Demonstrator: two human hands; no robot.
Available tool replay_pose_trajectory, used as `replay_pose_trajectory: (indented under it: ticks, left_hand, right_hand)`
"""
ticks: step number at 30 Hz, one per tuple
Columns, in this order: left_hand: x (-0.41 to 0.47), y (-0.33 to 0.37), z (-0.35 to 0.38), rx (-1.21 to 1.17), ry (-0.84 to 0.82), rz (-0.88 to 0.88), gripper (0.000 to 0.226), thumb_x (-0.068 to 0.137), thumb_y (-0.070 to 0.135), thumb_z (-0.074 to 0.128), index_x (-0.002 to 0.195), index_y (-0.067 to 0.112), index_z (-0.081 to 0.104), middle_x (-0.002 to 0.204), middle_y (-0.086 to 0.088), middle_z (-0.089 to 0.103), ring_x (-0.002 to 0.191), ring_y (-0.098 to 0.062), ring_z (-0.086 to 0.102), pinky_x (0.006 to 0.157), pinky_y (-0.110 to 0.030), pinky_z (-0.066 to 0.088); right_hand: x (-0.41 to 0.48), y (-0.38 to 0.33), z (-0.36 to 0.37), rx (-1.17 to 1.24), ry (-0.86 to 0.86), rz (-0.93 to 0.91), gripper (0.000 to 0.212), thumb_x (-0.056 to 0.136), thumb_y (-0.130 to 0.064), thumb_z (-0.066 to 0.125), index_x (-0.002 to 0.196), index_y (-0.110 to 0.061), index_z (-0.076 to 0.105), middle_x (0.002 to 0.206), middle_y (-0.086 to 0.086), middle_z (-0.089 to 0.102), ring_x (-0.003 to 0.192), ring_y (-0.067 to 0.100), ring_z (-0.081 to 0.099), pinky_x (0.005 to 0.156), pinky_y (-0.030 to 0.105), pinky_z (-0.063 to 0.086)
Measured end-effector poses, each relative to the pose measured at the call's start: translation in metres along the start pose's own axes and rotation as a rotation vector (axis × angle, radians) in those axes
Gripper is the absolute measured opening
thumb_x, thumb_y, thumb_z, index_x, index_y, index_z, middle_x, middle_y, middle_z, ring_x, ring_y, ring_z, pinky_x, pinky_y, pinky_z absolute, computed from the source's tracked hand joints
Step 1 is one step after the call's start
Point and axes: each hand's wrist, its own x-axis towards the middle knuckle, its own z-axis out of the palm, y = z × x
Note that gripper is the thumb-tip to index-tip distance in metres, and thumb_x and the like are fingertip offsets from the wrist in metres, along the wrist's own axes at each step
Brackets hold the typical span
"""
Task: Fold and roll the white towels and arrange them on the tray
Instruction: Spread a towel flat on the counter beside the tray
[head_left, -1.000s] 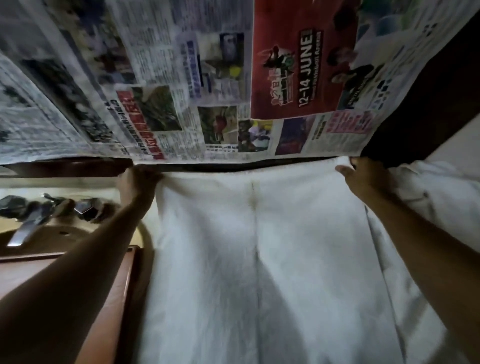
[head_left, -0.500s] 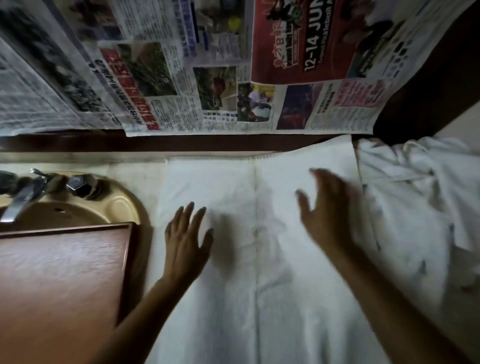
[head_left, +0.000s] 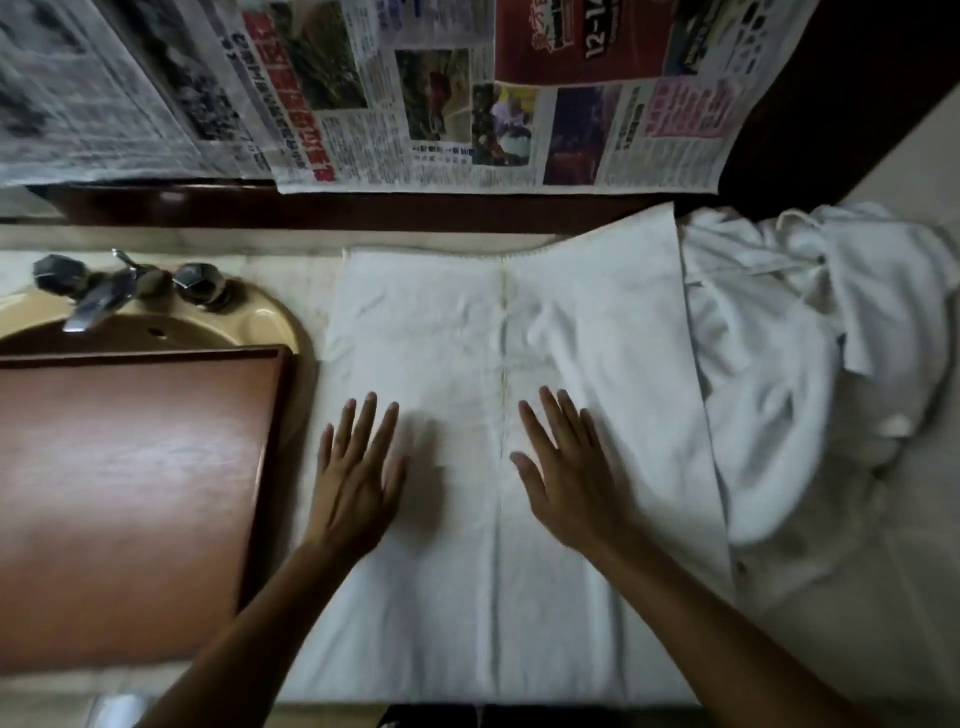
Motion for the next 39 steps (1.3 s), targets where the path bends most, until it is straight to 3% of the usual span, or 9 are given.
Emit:
replay_pose_trajectory:
  ticks: [4,8,18,20,23,26,30,34,39]
  left_hand:
    - [-0.084,0.022,0.001,-0.028,-0.007,-0.022,0.063,0.103,0.046,0.035,0.161,0.025,0.028,0.171,-0.002,0.013,0.159,-0.023,0.005,0.127,-0.052,0.01]
    - [-0.141,0.005,0.012,-0.016,-0.083,-0.075,0.066,0.103,0.052,0.031,0.163,0.029,0.019,0.172,0.002,0.007,0.159,-0.021,0.003,0.125,-0.055,0.014]
    - [-0.178,0.004,0.007,-0.006,-0.158,0.005,0.067,0.104,0.053,0.028,0.164,0.029,0.01,0.172,0.002,-0.003,0.159,-0.02,-0.005,0.126,-0.047,0.0]
    - [-0.174,0.0,0.005,-0.011,-0.189,0.011,0.067,0.104,0.053,0.028,0.164,0.027,0.013,0.172,-0.001,-0.001,0.159,-0.02,-0.004,0.127,-0.049,0.004]
    - [-0.169,-0.006,-0.01,-0.003,-0.083,-0.003,0.062,0.101,0.043,0.037,0.157,0.018,0.038,0.167,-0.011,0.024,0.155,-0.03,0.021,0.123,-0.053,0.023]
    - [-0.162,-0.022,-0.032,0.023,0.056,-0.087,0.058,0.097,0.034,0.045,0.151,0.015,0.045,0.162,-0.013,0.036,0.151,-0.032,0.029,0.119,-0.053,0.026]
    - [-0.158,-0.06,-0.045,0.089,-0.057,-0.189,0.063,0.097,0.035,0.045,0.157,0.017,0.037,0.166,-0.009,0.029,0.15,-0.038,0.03,0.115,-0.059,0.03]
    - [-0.165,-0.087,-0.052,0.053,-0.124,-0.154,0.081,0.091,0.002,0.057,0.162,0.024,0.024,0.17,0.004,0.012,0.152,-0.035,0.027,0.115,-0.061,0.033]
    - [-0.172,-0.108,-0.063,0.025,-0.149,-0.118,0.095,0.083,-0.005,0.056,0.164,0.023,0.014,0.17,0.005,0.005,0.156,-0.03,0.017,0.119,-0.059,0.03]
  right_hand:
    - [-0.087,-0.033,0.005,-0.017,-0.094,0.015,0.063,0.106,-0.049,0.036,0.163,-0.024,0.026,0.172,0.007,0.007,0.159,0.027,-0.001,0.127,0.055,0.008]
    - [-0.136,-0.012,0.018,-0.107,-0.134,0.065,0.064,0.105,-0.055,0.036,0.162,-0.027,0.029,0.172,0.006,0.013,0.159,0.028,0.01,0.123,0.059,0.018]
    - [-0.175,-0.028,0.016,-0.127,-0.159,0.066,0.066,0.104,-0.059,0.031,0.163,-0.031,0.023,0.172,0.001,0.01,0.159,0.026,0.007,0.124,0.058,0.015]
    - [-0.177,-0.029,0.015,-0.141,-0.183,0.084,0.066,0.104,-0.059,0.029,0.163,-0.031,0.021,0.172,0.002,0.01,0.159,0.026,0.007,0.125,0.058,0.015]
    - [-0.175,-0.035,0.011,-0.145,-0.196,0.121,0.064,0.103,-0.057,0.031,0.161,-0.03,0.03,0.171,0.005,0.017,0.158,0.03,0.014,0.124,0.06,0.016]
    - [-0.169,-0.055,0.011,-0.09,-0.178,0.111,0.064,0.102,-0.055,0.034,0.16,-0.027,0.035,0.17,0.009,0.019,0.157,0.034,0.016,0.123,0.061,0.018]
    - [-0.158,-0.086,0.024,-0.045,-0.253,0.123,0.067,0.099,-0.058,0.031,0.159,-0.03,0.035,0.17,0.008,0.017,0.157,0.033,0.014,0.121,0.062,0.019]
    - [-0.154,-0.1,0.036,-0.068,-0.307,0.186,0.07,0.094,-0.059,0.032,0.158,-0.032,0.036,0.17,0.008,0.02,0.155,0.036,0.02,0.118,0.063,0.022]
    - [-0.151,-0.097,0.034,-0.091,-0.329,0.175,0.073,0.095,-0.067,0.02,0.162,-0.037,0.022,0.172,0.004,0.01,0.157,0.032,0.012,0.121,0.06,0.02]
